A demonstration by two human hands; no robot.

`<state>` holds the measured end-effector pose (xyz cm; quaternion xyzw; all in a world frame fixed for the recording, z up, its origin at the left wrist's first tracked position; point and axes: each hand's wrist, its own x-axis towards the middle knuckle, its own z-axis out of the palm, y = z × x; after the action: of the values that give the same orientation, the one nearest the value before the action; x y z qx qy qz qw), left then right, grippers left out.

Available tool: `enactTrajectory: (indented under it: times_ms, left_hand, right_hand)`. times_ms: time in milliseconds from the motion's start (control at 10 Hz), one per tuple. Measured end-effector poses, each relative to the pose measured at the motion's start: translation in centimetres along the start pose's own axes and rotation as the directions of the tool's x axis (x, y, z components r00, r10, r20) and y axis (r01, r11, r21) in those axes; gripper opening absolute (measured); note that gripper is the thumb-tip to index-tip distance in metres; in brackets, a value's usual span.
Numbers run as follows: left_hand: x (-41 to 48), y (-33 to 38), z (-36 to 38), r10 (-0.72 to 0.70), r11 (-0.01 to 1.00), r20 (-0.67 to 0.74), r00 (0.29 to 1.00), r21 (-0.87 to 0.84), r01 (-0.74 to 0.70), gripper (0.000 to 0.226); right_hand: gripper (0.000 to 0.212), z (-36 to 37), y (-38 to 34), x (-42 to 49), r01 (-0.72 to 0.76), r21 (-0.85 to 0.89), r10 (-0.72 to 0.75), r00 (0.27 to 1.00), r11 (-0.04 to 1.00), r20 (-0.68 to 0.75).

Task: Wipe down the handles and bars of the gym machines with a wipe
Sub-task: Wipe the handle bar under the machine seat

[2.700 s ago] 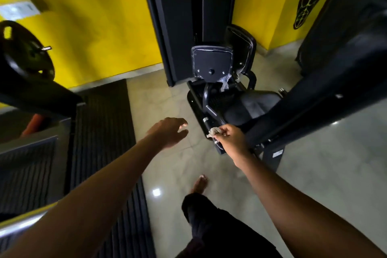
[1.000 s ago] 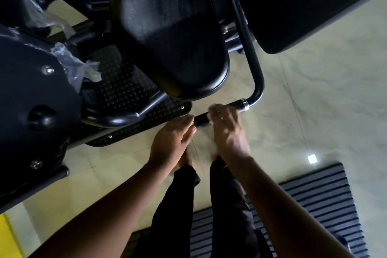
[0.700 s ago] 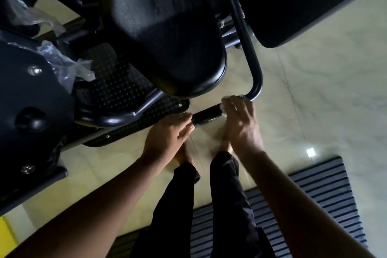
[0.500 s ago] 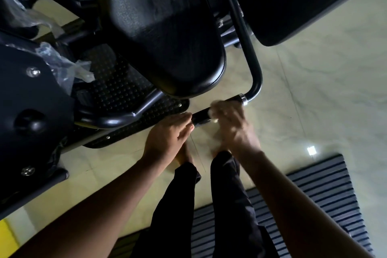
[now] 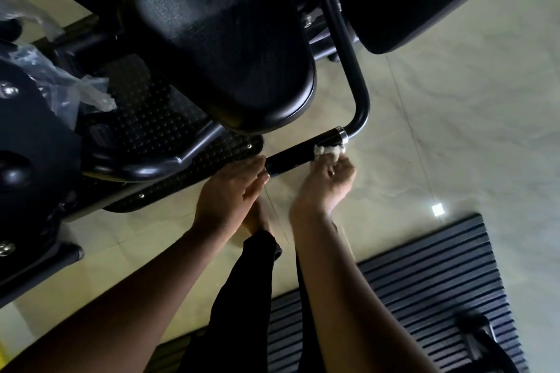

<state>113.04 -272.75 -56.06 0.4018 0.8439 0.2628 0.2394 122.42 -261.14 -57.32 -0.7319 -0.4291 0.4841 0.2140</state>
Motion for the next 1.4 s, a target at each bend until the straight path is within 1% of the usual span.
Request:
enactTrajectory:
  times_ms: [100,200,300,400,500,600,700,800,900,1000,1100,1200,1300,1400]
  left_hand:
    - [0.0,0.0,-0.1,0.009,1.0,-0.003,1.0,0.01,-0.009,0.037]
    - [0.0,-0.2,0.0,-0.017,1.0,0.003,1.0,-0.003,0.017,0.036]
    - [-0.1,-0.2,-0.1,0.0,1.0,0.001,1.0,0.004,0.0,0.036]
    - [0.0,-0.2,-0.2,0.011,1.0,-0.009,1.0,-0.008,-0.011,0.036]
    - [0.0,-0.3,-0.1,0.018,1.0,-0.011,1.0,0.024,-0.018,0.036]
    - [-0.1,-0.3,0.0,0.027,0.999,-0.006,1.0,0.023,-0.027,0.036]
    - [0.2,-0.4,-0.1,0.04,0.999,-0.023,0.999,0.01,-0.04,0.035]
    - [0.1,-0.1,0.1,0.038,0.999,-0.035,0.999,0.017,-0.037,0.037]
    - [-0.2,0.4,0.4,0.004,1.0,-0.055,0.998,0.017,-0.003,0.041]
    - [-0.4,0.0,0.6,0.035,0.999,-0.086,0.996,0.011,-0.035,0.039]
    - [-0.4,-0.1,0.8,0.047,0.998,-0.102,0.994,0.038,-0.044,0.037]
    - [-0.5,0.4,1.0,-0.04,0.999,-0.098,0.994,0.001,0.04,0.038]
    - [-0.6,0.5,1.0,-0.032,0.999,-0.13,0.991,0.0,0.032,0.036]
    - [-0.7,0.5,1.0,0.026,0.998,-0.202,0.979,0.064,-0.014,0.032]
  right_hand:
    - [0.011,0.7,2.1,1.1,-0.055,-0.005,0.054,0.998,0.998,-0.038]
    - [0.01,0.3,-0.7,-0.3,-0.187,0.046,0.183,0.98,0.981,0.075]
    - [0.016,0.2,-2.1,-1.3,-0.193,0.125,0.184,0.98,0.973,0.082]
    - [0.017,0.6,-1.4,-1.4,-0.246,0.104,0.236,0.966,0.964,0.105]
    - [0.025,0.8,0.1,-0.3,-0.192,0.098,0.182,0.978,0.976,0.105]
    - [0.023,1.2,0.2,-1.2,-0.196,0.054,0.189,0.975,0.979,0.114]
    - [0.012,2.1,0.2,-4.7,-0.303,0.084,0.29,0.947,0.949,0.139]
    - [0.01,3.0,0.5,-5.4,-0.316,0.137,0.308,0.948,0.939,0.077]
    - [0.012,2.9,0.1,-6.4,-0.308,0.052,0.305,0.95,0.95,0.068]
    - [0.01,0.2,-0.1,-6.2,0.161,-0.216,-0.131,0.981,0.963,0.144]
    - [0.013,-1.1,0.9,-2.8,0.483,-0.368,-0.434,0.876,0.794,0.212]
    - [0.026,-0.9,1.0,1.7,0.593,-0.556,-0.509,0.799,0.583,0.319]
    - [0.018,-0.3,-0.2,1.8,0.807,-0.472,-0.574,0.586,0.354,0.572]
    - [0.03,0.8,-4.3,0.6,0.98,-0.194,-0.405,0.197,0.05,0.893]
